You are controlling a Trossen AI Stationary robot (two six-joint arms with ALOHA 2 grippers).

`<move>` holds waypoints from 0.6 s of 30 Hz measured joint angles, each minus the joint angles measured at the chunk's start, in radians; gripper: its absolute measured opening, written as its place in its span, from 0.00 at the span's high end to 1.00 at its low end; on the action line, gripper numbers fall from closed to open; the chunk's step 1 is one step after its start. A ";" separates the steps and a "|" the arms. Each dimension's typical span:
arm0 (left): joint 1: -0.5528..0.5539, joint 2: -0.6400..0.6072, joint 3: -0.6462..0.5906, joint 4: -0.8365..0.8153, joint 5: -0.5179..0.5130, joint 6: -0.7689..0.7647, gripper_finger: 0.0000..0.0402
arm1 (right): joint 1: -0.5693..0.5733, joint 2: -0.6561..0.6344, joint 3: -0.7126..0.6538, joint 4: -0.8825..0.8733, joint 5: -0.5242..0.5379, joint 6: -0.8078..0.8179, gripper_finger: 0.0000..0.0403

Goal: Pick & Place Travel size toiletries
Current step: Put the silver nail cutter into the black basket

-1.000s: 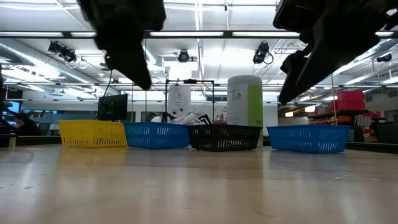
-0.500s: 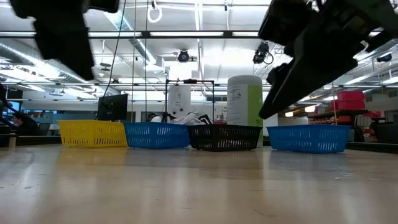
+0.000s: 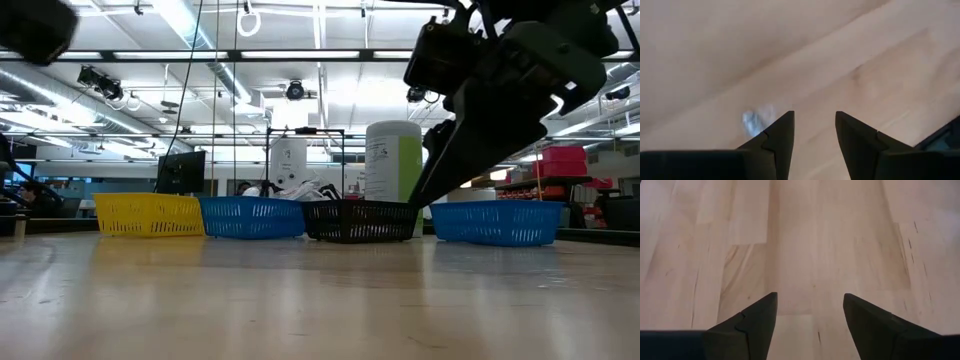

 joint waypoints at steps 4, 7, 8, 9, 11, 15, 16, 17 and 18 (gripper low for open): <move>-0.043 0.000 -0.037 0.023 0.072 -0.147 0.62 | 0.000 0.000 0.000 -0.001 -0.001 0.000 0.41; -0.066 0.000 -0.063 0.057 0.073 -0.181 0.62 | 0.000 0.000 0.000 -0.001 -0.001 0.000 0.40; -0.071 0.000 -0.073 0.079 0.072 -0.195 0.62 | 0.000 0.000 0.000 -0.001 0.000 0.000 0.39; -0.074 0.000 -0.084 0.102 0.071 -0.207 0.62 | 0.000 0.000 0.000 -0.001 0.000 0.000 0.39; -0.078 0.000 -0.101 0.138 0.070 -0.220 0.62 | 0.000 0.000 0.000 -0.001 0.000 0.000 0.38; -0.078 0.019 -0.107 0.131 0.075 -0.193 0.62 | 0.000 0.000 0.000 0.000 0.000 0.000 0.38; -0.081 0.025 -0.108 0.121 0.082 -0.180 0.62 | 0.000 0.000 0.000 0.000 -0.001 0.000 0.39; -0.082 0.034 -0.108 0.120 0.101 -0.168 0.62 | 0.000 0.000 0.000 0.000 -0.001 0.000 0.39; -0.082 0.047 -0.108 0.124 0.127 -0.161 0.62 | 0.000 0.000 0.000 0.000 -0.001 0.000 0.40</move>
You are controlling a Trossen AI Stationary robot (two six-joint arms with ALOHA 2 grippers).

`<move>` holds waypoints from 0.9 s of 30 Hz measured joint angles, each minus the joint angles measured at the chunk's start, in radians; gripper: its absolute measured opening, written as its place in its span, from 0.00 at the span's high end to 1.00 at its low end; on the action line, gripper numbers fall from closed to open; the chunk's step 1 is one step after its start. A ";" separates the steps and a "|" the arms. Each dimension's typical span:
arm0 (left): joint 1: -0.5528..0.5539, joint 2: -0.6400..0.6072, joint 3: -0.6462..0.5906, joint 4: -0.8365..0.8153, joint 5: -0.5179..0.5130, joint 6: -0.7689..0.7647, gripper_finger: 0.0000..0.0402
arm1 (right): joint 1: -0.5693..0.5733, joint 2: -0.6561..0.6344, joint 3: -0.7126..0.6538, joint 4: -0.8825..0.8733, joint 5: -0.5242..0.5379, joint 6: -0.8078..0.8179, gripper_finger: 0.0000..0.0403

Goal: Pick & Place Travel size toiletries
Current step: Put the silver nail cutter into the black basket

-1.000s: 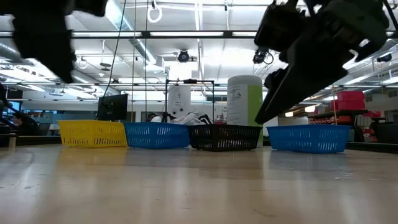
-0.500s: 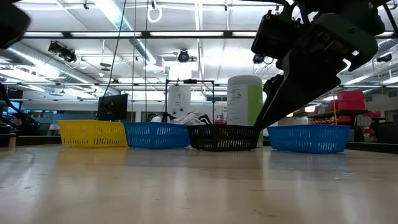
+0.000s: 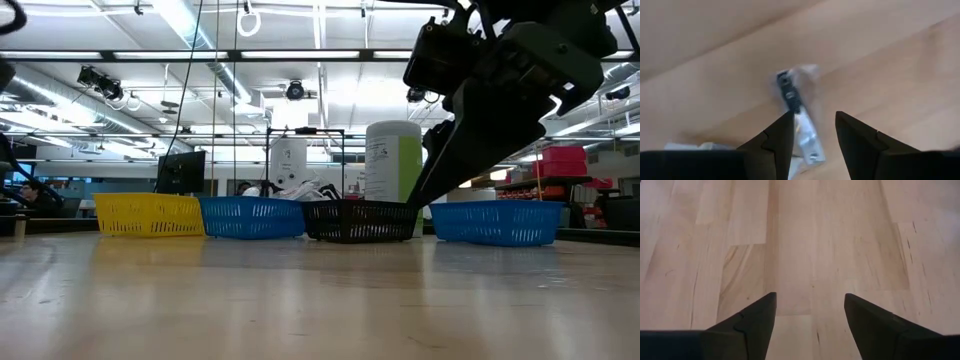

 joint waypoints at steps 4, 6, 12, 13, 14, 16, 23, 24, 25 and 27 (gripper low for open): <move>-0.002 0.055 0.000 0.017 0.086 -0.006 0.62 | 0.000 0.000 0.000 0.000 0.000 0.000 0.42; -0.002 0.077 0.003 0.026 0.106 0.005 0.62 | 0.000 0.000 0.000 0.001 0.000 0.000 0.42; 0.001 0.103 0.005 0.011 0.101 0.019 0.65 | 0.000 0.000 0.000 0.010 0.000 -0.002 0.42; 0.001 0.103 0.005 0.006 0.089 0.019 0.67 | 0.000 0.000 0.000 0.016 0.000 -0.002 0.42; 0.000 0.103 0.005 0.004 0.075 0.020 0.70 | 0.000 0.000 0.000 0.023 0.000 -0.004 0.41; 0.006 0.104 0.004 0.002 0.052 0.027 0.77 | 0.000 -0.001 0.000 0.044 0.000 -0.017 0.41; 0.075 0.115 0.068 -0.027 -0.227 0.325 0.86 | -0.006 -0.001 0.000 0.221 -0.059 -0.141 0.38; 0.092 0.115 0.076 -0.025 -0.301 0.369 0.86 | -0.007 -0.001 0.000 0.255 -0.078 -0.160 0.37; 0.109 0.115 0.083 -0.017 -0.378 0.418 0.86 | -0.009 -0.001 0.000 0.285 -0.086 -0.164 0.37; 0.147 0.115 0.105 0.045 -0.467 0.545 0.86 | -0.013 -0.001 0.000 0.331 -0.088 -0.164 0.38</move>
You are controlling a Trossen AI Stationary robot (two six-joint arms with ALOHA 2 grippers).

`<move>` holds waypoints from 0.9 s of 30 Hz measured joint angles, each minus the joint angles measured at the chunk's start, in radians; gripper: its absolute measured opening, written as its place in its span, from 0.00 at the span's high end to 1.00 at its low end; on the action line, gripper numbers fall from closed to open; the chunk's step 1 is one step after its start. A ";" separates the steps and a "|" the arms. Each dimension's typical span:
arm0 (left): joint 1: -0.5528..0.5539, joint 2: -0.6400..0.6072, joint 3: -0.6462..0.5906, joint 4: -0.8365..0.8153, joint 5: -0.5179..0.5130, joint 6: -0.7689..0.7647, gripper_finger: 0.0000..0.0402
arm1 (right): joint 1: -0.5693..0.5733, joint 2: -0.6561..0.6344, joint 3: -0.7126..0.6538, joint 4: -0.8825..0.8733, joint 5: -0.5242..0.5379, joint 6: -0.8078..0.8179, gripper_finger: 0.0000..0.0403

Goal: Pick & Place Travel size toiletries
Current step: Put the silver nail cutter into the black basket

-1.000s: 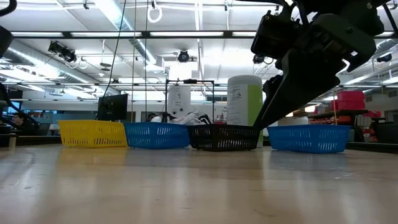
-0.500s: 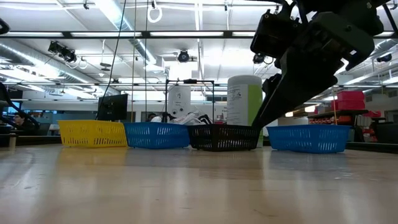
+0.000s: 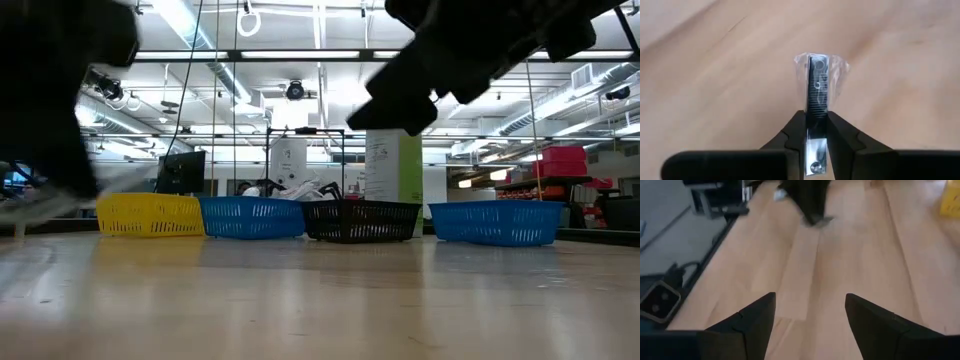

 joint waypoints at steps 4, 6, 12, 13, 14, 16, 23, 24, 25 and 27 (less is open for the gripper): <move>0.108 -0.002 0.025 0.198 -0.078 0.391 0.85 | -0.010 0.000 0.000 0.031 0.002 -0.013 0.41; 0.159 -0.002 0.025 0.341 -0.107 0.580 0.85 | -0.016 0.000 0.000 0.042 0.001 -0.013 0.42; 0.278 -0.002 0.026 0.609 0.047 0.967 0.85 | -0.022 0.000 0.000 0.098 -0.056 -0.012 0.43; 0.291 -0.003 0.026 0.622 0.075 1.024 0.85 | -0.020 -0.001 0.000 0.092 -0.032 -0.007 0.43; 0.300 -0.003 0.025 0.631 0.091 1.068 0.85 | -0.019 -0.001 0.000 0.086 -0.012 0.004 0.43; 0.312 -0.003 0.025 0.639 0.103 1.117 0.85 | -0.018 -0.001 0.000 0.082 0.019 0.008 0.42; 0.324 -0.006 0.029 0.569 0.117 1.120 0.85 | -0.017 0.001 -0.001 0.084 0.057 0.005 0.40; 0.324 -0.006 0.029 0.549 0.123 1.120 0.85 | -0.017 0.001 0.000 0.088 0.061 0.004 0.40; 0.323 -0.006 0.027 0.537 0.127 1.120 0.85 | -0.017 0.000 0.000 0.095 0.061 0.004 0.41; 0.322 -0.005 0.027 0.533 0.132 1.119 0.85 | -0.017 0.000 0.000 0.095 0.061 0.000 0.44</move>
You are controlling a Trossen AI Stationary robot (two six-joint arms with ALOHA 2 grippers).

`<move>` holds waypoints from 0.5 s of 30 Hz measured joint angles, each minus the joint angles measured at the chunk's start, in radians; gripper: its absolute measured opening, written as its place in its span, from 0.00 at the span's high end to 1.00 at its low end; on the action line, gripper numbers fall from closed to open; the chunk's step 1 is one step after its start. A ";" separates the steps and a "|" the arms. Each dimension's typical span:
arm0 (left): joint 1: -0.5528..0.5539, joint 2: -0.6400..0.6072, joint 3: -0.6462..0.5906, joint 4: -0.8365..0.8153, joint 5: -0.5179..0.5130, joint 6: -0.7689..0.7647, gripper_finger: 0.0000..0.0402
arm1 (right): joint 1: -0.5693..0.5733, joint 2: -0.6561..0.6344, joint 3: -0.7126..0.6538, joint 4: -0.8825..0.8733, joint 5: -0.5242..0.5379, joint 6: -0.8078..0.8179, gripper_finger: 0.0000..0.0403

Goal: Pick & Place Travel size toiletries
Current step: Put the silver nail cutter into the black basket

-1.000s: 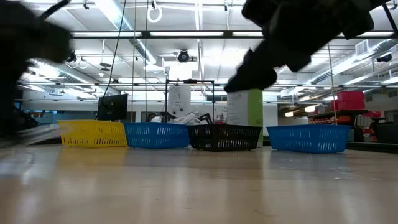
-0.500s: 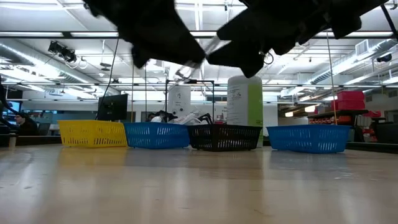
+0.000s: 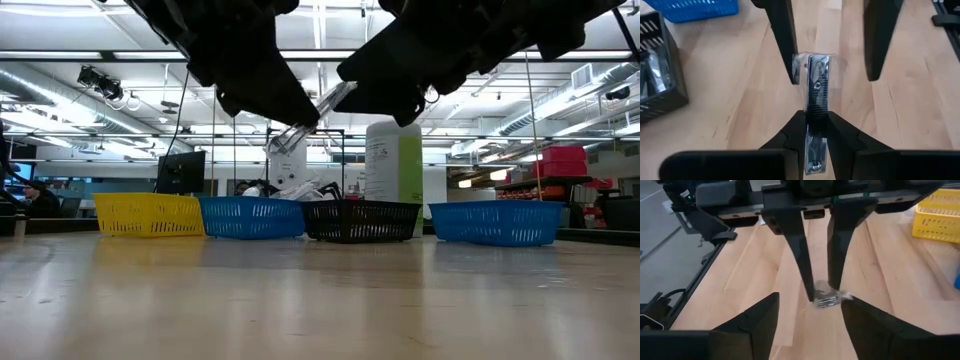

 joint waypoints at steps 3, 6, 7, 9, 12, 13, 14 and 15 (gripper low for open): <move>0.004 0.006 0.000 0.006 0.022 0.005 0.85 | 0.000 0.000 0.000 0.009 0.000 -0.005 0.49; 0.012 0.007 0.000 0.042 0.026 0.005 0.85 | -0.005 0.000 0.001 0.020 -0.001 -0.007 0.54; 0.016 0.007 0.000 0.053 0.026 0.006 0.85 | -0.005 0.000 0.001 0.019 -0.001 -0.009 0.55; 0.022 0.007 0.000 0.073 0.025 0.027 0.85 | -0.006 0.000 0.001 0.014 -0.001 -0.025 0.56; 0.033 0.007 0.000 0.084 0.043 0.032 0.85 | -0.005 0.000 0.001 0.019 -0.001 -0.046 0.59; 0.036 0.007 0.000 0.083 0.052 0.026 0.85 | -0.005 0.000 0.001 0.016 -0.003 -0.048 0.61; 0.037 0.007 0.000 0.082 0.058 0.021 0.85 | -0.005 0.000 0.001 0.013 -0.003 -0.049 0.62; 0.037 0.007 0.000 0.086 0.060 0.019 0.85 | -0.006 0.000 0.001 0.010 -0.003 -0.048 0.64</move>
